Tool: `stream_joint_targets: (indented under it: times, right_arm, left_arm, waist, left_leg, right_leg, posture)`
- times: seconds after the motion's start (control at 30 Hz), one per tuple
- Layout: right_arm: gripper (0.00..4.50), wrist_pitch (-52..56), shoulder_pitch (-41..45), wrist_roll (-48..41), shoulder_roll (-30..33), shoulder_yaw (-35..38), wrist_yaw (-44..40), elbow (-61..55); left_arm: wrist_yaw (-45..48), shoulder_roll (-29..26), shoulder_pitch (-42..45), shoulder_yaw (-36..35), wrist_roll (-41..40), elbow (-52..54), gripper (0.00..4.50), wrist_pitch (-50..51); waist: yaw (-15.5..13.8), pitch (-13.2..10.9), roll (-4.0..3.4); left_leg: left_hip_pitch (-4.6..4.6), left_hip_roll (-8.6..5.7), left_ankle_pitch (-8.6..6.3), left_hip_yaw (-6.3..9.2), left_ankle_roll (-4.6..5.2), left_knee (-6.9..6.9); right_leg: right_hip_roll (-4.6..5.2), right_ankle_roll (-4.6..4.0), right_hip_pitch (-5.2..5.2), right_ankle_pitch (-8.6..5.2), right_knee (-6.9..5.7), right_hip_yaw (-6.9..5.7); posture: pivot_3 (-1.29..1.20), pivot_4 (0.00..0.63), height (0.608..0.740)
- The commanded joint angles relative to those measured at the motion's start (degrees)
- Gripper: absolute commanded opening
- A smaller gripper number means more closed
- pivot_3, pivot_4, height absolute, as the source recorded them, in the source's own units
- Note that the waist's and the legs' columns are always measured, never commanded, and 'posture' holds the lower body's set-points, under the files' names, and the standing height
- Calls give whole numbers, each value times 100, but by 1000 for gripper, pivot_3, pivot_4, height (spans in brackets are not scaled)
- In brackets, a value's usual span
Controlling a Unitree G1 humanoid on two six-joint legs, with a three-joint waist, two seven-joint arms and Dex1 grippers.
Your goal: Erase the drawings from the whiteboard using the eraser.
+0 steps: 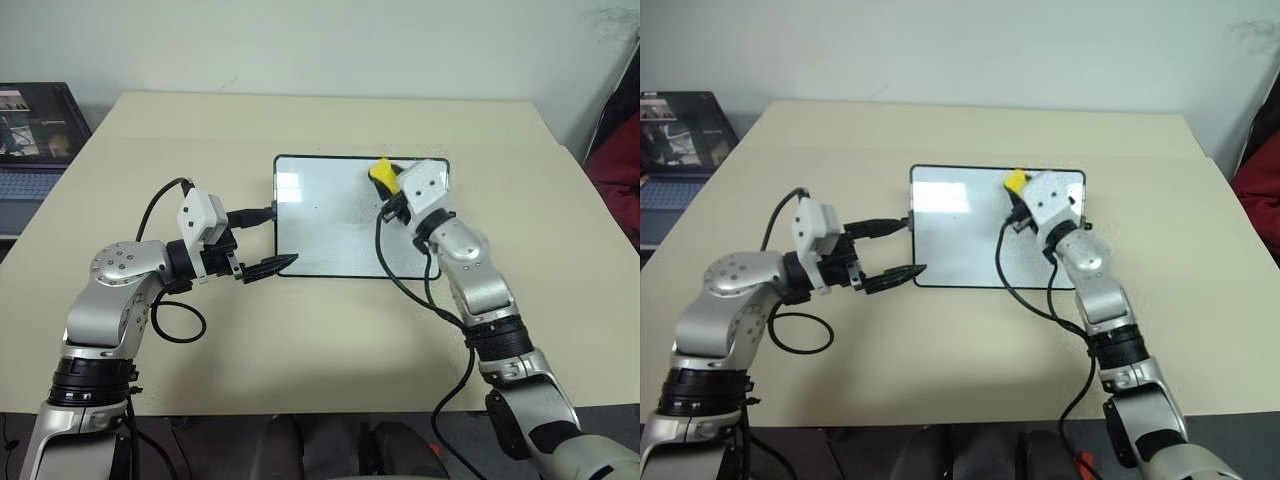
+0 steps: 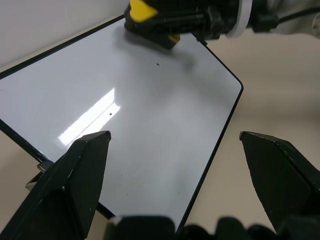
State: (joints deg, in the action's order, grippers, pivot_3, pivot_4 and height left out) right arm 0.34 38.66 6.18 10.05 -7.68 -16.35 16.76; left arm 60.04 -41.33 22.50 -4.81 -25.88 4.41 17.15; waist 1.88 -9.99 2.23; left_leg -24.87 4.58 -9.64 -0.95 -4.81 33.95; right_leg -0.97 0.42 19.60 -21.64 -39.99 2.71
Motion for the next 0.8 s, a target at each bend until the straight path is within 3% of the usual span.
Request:
stream_joint_targets:
  times: [0.03, 0.53, 0.8]
  right_arm:
    - [1129, -459, 157, 182, -120, -172, 112, 518]
    - [1127, -123, -587, 158, -391, -745, -553, 567]
    - [1126, 552, -317, -232, -313, -208, -520, -1507]
  left_arm:
    - [-33, -70, 30, -147, -43, 215, 4500, -17]
    - [-34, -48, 87, -104, -53, 187, 4500, 1]
    - [-53, -21, 69, -96, -27, 149, 4500, -39]
  waist:
    - [41, 0, 0]
    - [80, 4, 6]
    - [49, -1, -2]
  left_leg:
    - [5, 2, 0, -2, 0, 1]
    - [64, 3, 10, 11, 13, 3]
    - [19, 3, 13, 11, 14, 2]
  right_leg:
    - [-1, -1, -1, 0, -2, 1]
    - [-1, 3, -57, 3, -19, -5]
    - [-1, -9, -16, 12, -23, -6]
  posture:
    - [0, 150, 740]
    - [0, 150, 740]
    - [0, 150, 740]
